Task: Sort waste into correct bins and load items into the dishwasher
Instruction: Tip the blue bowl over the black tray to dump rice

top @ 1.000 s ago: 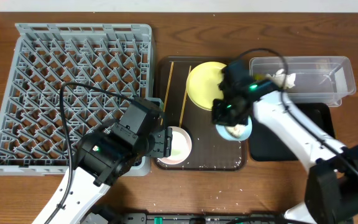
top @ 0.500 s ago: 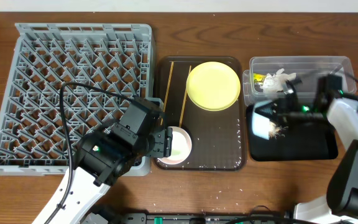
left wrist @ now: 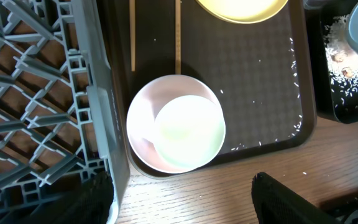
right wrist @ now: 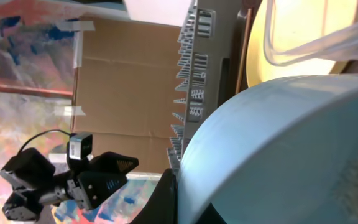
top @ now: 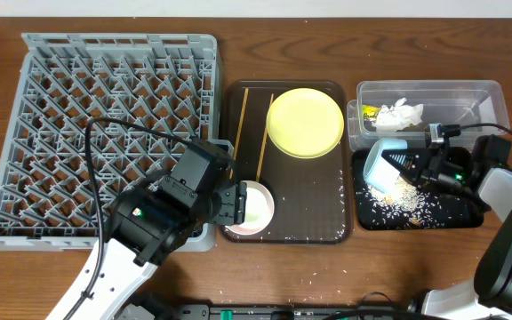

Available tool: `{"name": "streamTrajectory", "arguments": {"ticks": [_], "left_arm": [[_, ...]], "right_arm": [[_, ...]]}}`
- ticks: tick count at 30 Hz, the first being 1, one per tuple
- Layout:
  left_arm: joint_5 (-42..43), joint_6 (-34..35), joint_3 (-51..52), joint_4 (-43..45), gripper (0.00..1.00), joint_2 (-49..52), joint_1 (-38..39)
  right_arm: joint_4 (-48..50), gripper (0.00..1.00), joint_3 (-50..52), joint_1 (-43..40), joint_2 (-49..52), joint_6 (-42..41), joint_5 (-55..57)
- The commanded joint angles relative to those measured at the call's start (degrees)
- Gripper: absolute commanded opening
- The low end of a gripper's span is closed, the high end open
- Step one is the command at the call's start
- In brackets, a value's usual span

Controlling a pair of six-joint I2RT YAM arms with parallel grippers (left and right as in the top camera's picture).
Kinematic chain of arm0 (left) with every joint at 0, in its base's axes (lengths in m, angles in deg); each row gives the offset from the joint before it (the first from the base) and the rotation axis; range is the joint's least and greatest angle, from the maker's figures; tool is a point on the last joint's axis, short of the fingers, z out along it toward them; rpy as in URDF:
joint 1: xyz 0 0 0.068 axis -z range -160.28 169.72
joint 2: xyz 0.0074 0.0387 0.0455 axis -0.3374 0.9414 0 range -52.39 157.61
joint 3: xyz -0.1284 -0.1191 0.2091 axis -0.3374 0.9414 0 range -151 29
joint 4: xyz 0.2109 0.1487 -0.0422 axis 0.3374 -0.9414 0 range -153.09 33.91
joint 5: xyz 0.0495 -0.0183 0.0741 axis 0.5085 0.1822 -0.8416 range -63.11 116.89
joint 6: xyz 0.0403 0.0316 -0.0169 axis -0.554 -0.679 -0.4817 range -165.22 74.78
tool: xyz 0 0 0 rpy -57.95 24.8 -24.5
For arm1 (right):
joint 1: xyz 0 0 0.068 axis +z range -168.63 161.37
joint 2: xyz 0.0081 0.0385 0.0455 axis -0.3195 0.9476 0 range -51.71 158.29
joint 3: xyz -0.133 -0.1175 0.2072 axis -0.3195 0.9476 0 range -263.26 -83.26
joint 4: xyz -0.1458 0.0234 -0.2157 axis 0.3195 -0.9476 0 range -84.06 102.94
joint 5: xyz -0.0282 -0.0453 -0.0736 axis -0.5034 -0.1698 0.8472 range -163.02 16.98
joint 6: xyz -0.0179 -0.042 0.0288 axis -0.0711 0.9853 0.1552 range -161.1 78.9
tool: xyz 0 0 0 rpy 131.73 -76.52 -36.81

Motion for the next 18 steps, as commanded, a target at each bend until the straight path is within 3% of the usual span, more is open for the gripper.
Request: {"name": "streamTrajectory", "arguments": {"ticks": [1, 4, 6, 8, 10, 12, 13, 15, 18], "left_arm": [[-0.6, -0.1, -0.3, -0.1, 0.73, -0.1, -0.2], [-0.5, -0.1, -0.3, -0.1, 0.73, -0.1, -0.2], [-0.5, -0.1, -0.3, -0.1, 0.73, -0.1, -0.2], [-0.5, -0.1, -0.3, -0.2, 0.73, -0.1, -0.2], [-0.5, -0.1, -0.3, -0.2, 0.73, -0.1, -0.2], [-0.5, -0.1, -0.3, -0.2, 0.73, -0.1, -0.2], [-0.5, -0.1, -0.3, -0.2, 0.73, -0.1, -0.2], [-0.5, -0.1, -0.3, -0.3, 0.73, -0.1, -0.2], [-0.5, -0.1, -0.3, -0.4, 0.73, -0.1, -0.2]], "right_arm": [[3.0, 0.01, 0.0, -0.2, -1.1, 0.6, -2.2], [4.5, 0.01, 0.0, 0.5, -1.1, -3.7, -2.0], [4.3, 0.01, 0.0, 1.1, -1.1, -7.8, 5.7], [4.1, 0.01, 0.0, 2.2, -1.1, -5.8, 1.3], [5.4, 0.01, 0.0, 3.5, -1.1, -7.8, 6.5], [4.7, 0.01, -0.1, 5.4, -1.5, -5.8, -3.0], [4.7, 0.01, -0.3, 6.6, -2.5, -3.0, -2.2], [6.2, 0.01, -0.3, 8.2, -4.1, -7.5, 6.1], [8.5, 0.01, -0.3, 8.3, -5.9, -9.2, 8.3]]}}
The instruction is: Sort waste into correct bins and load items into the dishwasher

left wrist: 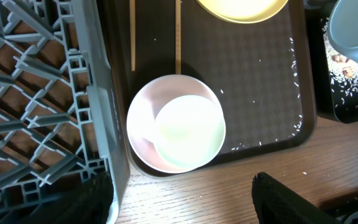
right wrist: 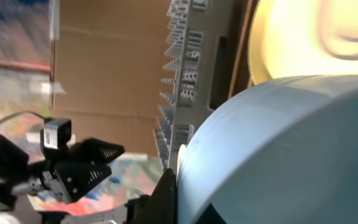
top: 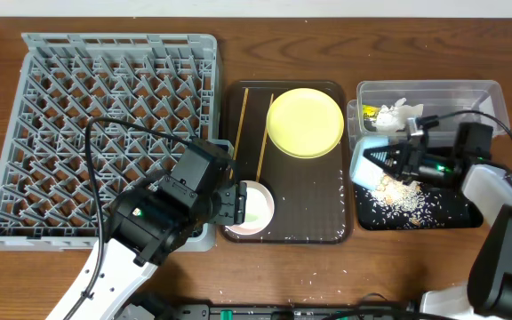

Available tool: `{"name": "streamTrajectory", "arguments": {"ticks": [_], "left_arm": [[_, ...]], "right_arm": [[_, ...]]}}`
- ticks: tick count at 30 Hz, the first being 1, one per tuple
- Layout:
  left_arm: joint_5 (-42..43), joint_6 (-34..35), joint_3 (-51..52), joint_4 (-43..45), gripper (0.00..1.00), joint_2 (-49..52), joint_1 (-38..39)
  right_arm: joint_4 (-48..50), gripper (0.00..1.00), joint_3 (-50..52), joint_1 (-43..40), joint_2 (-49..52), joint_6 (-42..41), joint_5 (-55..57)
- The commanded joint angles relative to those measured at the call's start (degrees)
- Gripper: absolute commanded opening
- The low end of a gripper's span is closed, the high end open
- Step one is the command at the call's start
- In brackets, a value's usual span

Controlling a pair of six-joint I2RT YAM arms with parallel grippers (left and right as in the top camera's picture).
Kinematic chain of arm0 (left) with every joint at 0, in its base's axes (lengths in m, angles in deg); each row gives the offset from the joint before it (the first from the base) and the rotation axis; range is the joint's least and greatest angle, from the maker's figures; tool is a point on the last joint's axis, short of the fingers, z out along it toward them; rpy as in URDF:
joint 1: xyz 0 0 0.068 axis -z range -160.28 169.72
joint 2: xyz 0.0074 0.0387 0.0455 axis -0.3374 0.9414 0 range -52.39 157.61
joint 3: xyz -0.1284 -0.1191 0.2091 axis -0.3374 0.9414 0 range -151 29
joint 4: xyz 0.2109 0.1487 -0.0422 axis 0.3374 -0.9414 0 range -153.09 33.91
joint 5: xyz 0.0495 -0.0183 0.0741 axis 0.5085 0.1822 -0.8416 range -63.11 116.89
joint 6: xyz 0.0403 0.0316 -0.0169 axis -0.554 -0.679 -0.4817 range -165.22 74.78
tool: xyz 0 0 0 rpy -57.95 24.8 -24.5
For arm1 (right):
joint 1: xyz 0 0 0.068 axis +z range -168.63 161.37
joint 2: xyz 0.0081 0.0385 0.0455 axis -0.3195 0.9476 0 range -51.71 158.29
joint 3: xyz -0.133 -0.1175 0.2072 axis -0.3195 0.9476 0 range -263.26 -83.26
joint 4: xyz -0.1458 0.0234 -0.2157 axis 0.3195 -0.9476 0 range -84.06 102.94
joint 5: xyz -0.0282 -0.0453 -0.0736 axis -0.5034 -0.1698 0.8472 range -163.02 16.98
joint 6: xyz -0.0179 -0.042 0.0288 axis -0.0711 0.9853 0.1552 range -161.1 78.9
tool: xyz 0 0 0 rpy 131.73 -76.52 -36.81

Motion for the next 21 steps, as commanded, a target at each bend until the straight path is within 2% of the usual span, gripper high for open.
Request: {"name": "streamTrajectory", "arguments": {"ticks": [1, 2, 4, 5, 6, 7, 8, 9, 11, 14, 15, 17, 19, 21], "left_arm": [[-0.5, -0.1, -0.3, -0.5, 0.73, -0.1, -0.2], [-0.5, -0.1, -0.3, -0.7, 0.73, -0.1, -0.2], [-0.5, -0.1, -0.3, -1.0, 0.73, -0.1, -0.2], [-0.5, -0.1, -0.3, -1.0, 0.73, -0.1, -0.2], [-0.5, -0.1, -0.3, -1.0, 0.73, -0.1, -0.2], [-0.5, -0.1, -0.3, -1.0, 0.73, -0.1, -0.2], [-0.5, -0.1, -0.3, -1.0, 0.73, -0.1, -0.2], [-0.5, -0.1, -0.3, -1.0, 0.73, -0.1, -0.2], [-0.5, -0.1, -0.3, -1.0, 0.73, -0.1, -0.2], [-1.6, -0.1, -0.3, -1.4, 0.73, -0.1, -0.2], [-2.7, -0.1, -0.3, -1.5, 0.73, -0.1, -0.2], [-7.0, 2.5, -0.3, -1.4, 0.73, -0.2, -0.2], [-8.0, 3.6, -0.4, -1.0, 0.73, -0.3, -0.2], [-8.0, 4.0, -0.4, -0.5, 0.73, -0.5, -0.2]], "right_arm": [[1.2, 0.01, -0.4, 0.2, -3.3, -6.2, 6.8], [1.5, 0.01, -0.4, 0.3, -3.8, -6.9, 5.7], [2.5, 0.01, -0.4, 0.3, -5.2, -2.5, 1.5], [2.4, 0.01, -0.4, 0.3, -5.9, -2.9, 6.2], [2.2, 0.01, -0.4, 0.3, -6.2, -6.6, 10.7], [2.3, 0.01, -0.4, 0.3, -6.3, -10.0, 10.2], [4.0, 0.01, -0.4, 0.4, -6.4, -8.8, 4.3], [4.6, 0.01, -0.4, 0.4, -6.6, -8.9, 3.3], [4.2, 0.01, -0.4, 0.8, -7.9, -12.6, 7.8], [2.7, 0.01, -0.6, 3.6, -12.0, -12.7, 10.5], [0.1, 0.01, -0.9, 5.8, -14.4, -12.7, 15.0], [-8.9, 0.01, -2.5, 15.8, -22.1, -12.7, 39.3], [-12.0, 0.01, -3.2, 26.8, -26.2, -12.7, 59.5], [-12.1, 0.01, -3.2, 35.3, -26.6, -12.7, 69.2]]}}
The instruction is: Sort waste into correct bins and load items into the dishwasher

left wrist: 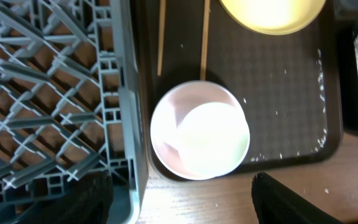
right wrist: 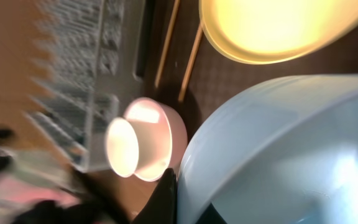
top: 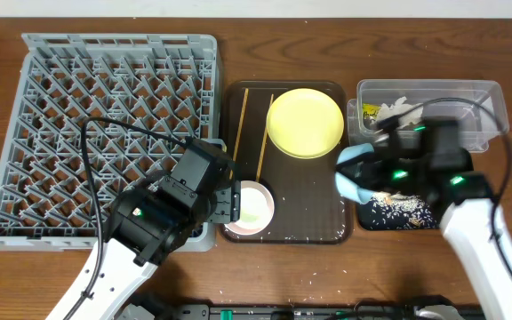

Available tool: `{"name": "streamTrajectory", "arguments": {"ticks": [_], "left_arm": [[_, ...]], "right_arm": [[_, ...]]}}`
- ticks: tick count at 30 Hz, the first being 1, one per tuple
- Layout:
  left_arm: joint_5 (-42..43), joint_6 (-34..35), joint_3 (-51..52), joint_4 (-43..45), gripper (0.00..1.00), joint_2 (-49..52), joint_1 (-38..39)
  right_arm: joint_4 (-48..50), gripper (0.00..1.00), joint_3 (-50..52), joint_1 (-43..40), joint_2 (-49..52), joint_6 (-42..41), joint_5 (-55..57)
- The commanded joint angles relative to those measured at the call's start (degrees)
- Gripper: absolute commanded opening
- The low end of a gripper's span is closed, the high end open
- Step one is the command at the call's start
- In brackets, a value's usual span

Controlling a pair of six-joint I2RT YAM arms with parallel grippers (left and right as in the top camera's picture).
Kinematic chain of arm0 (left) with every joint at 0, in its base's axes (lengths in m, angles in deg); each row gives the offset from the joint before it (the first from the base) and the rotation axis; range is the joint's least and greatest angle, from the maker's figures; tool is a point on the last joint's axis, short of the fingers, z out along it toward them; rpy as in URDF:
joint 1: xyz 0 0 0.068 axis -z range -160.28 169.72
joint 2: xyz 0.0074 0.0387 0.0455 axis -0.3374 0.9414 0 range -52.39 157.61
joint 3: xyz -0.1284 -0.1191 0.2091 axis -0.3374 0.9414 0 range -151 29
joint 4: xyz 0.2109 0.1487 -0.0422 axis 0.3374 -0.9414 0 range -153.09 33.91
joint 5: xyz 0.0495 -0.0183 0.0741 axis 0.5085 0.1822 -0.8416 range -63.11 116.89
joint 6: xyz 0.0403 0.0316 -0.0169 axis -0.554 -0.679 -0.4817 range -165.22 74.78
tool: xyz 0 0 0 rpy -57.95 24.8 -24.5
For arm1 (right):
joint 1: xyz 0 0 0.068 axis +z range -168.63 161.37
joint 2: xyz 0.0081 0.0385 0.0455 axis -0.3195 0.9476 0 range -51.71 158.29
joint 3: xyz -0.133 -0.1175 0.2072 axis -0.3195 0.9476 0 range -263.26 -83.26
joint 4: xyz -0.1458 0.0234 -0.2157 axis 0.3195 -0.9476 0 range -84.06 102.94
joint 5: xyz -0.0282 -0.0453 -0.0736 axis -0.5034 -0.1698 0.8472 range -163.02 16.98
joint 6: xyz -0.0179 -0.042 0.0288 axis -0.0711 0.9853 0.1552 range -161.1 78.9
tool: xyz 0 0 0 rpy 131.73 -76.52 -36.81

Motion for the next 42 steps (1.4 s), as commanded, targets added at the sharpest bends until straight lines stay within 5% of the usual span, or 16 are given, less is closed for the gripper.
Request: {"name": "streamTrajectory", "arguments": {"ticks": [1, 6, 9, 10, 11, 13, 19, 22, 27, 39, 42], "left_arm": [[-2.8, 2.5, -0.4, 1.1, 0.73, -0.6, -0.2], [-2.6, 2.9, -0.3, 0.8, 0.73, -0.6, -0.2], [-2.6, 2.9, -0.3, 0.2, 0.73, -0.5, -0.2], [-2.6, 2.9, -0.3, 0.1, 0.73, -0.5, -0.2], [-2.6, 2.9, -0.3, 0.2, 0.73, -0.3, -0.2], [-2.6, 2.9, -0.2, 0.2, 0.73, 0.5, -0.2], [-1.5, 2.9, 0.0, -0.2, 0.64, 5.9, -0.2], [0.6, 2.3, 0.0, 1.4, 0.64, 7.2, -0.2], [-0.1, 1.7, 0.0, -1.3, 0.61, 8.1, -0.4], [8.8, 3.3, -0.8, -1.8, 0.78, -5.3, -15.1], [13.6, 3.3, -0.8, -1.8, 0.80, -6.6, -18.7]], "right_arm": [[-0.2, 0.01, -1.3, 16.7, -0.8, -0.1, 31.9], [4.2, 0.01, -1.3, 29.3, 10.6, -1.4, 41.5], [5.7, 0.04, -1.3, 29.6, 14.6, -2.9, 40.1], [5.6, 0.12, -1.5, 29.6, 14.7, -2.9, 39.7], [4.6, 0.35, -2.3, 29.5, 14.1, -2.8, 39.7], [2.9, 0.49, -4.1, 29.0, 12.7, -2.9, 39.5], [2.8, 0.46, -8.8, 28.3, 7.9, -1.4, 25.3], [-0.3, 0.54, -9.1, 27.9, 7.4, -1.7, 25.5], [0.2, 0.48, -9.1, 26.5, 7.5, -0.7, 22.1], [6.0, 0.42, -8.9, 34.8, 22.6, -3.1, 24.6], [7.1, 0.26, -8.9, 34.8, 23.5, -3.1, 24.7]]}}
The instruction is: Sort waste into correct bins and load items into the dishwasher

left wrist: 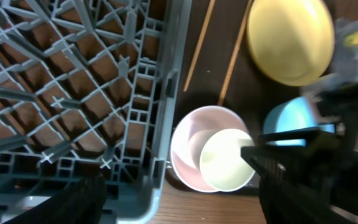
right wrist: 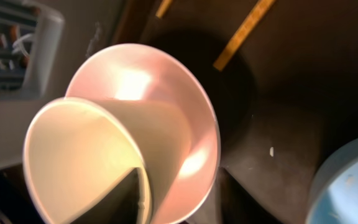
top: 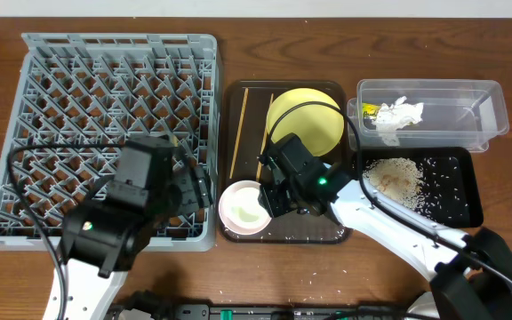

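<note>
A pink bowl with a cream cup inside it sits at the brown tray's front left. My right gripper is open at this bowl. In the right wrist view, one finger is inside the cup and the other is past the pink rim. The blue bowl lies beside it on the tray and also shows in the left wrist view. My left gripper is open over the grey rack's front right corner.
A yellow plate and two chopsticks lie at the back of the tray. A clear bin holds paper waste. A black bin holds rice. Stray grains dot the tray and table.
My right gripper held the blue bowl over the tray's right edge; now it is open at the pink bowl and the blue bowl lies beside it. My left gripper moved left, over the rack.
My right gripper held the blue bowl tipped over the black bin, where rice lay. It then held the bowl higher, then over the tray's right edge. Now the bowl is out of its grip. My left gripper stayed by the pink bowl, then moved over the rack.
</note>
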Available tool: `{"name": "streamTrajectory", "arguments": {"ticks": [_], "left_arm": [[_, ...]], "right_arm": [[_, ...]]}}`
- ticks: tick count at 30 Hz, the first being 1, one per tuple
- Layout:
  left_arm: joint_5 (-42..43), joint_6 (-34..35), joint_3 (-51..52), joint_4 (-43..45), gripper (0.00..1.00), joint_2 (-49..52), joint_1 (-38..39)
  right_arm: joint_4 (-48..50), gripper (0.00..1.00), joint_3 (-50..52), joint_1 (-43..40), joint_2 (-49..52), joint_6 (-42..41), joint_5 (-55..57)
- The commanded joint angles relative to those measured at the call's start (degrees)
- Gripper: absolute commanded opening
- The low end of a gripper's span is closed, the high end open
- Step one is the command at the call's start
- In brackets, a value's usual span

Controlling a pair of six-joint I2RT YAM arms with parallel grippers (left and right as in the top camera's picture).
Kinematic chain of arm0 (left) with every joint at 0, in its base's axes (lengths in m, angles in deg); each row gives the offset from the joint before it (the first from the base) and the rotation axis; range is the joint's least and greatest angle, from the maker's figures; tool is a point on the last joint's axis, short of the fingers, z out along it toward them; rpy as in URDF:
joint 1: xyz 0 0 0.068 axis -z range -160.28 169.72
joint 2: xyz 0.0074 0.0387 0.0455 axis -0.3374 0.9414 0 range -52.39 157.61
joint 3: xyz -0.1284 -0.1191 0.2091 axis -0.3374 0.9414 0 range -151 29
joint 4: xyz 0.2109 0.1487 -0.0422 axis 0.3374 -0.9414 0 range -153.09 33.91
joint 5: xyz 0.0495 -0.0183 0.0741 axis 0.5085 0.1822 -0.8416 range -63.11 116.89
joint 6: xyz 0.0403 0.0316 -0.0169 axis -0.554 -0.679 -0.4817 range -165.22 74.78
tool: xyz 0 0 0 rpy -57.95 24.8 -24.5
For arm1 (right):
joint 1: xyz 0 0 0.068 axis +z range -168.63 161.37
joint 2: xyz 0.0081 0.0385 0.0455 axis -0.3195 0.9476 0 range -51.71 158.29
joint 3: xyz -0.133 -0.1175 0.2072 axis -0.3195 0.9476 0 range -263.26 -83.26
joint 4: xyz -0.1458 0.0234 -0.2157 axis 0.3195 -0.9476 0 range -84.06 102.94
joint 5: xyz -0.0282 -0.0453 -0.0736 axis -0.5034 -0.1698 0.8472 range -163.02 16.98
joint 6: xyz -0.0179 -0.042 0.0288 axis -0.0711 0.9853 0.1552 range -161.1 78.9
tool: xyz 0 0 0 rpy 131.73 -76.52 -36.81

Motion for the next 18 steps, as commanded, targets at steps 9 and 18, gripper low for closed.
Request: {"name": "streamTrajectory", "arguments": {"ticks": [9, 18], "left_arm": [[23.2, 0.5, -0.8, 4.2, 0.82, -0.5, -9.4], [25.7, -1.2, -0.8, 4.8, 0.84, -0.5, -9.4]], "right_arm": [[1.0, 0.13, 0.2, 1.7, 2.6, -1.9, 2.7], [1.0, 0.01, -1.3, -7.5, -7.4, 1.3, -13.2]]}}
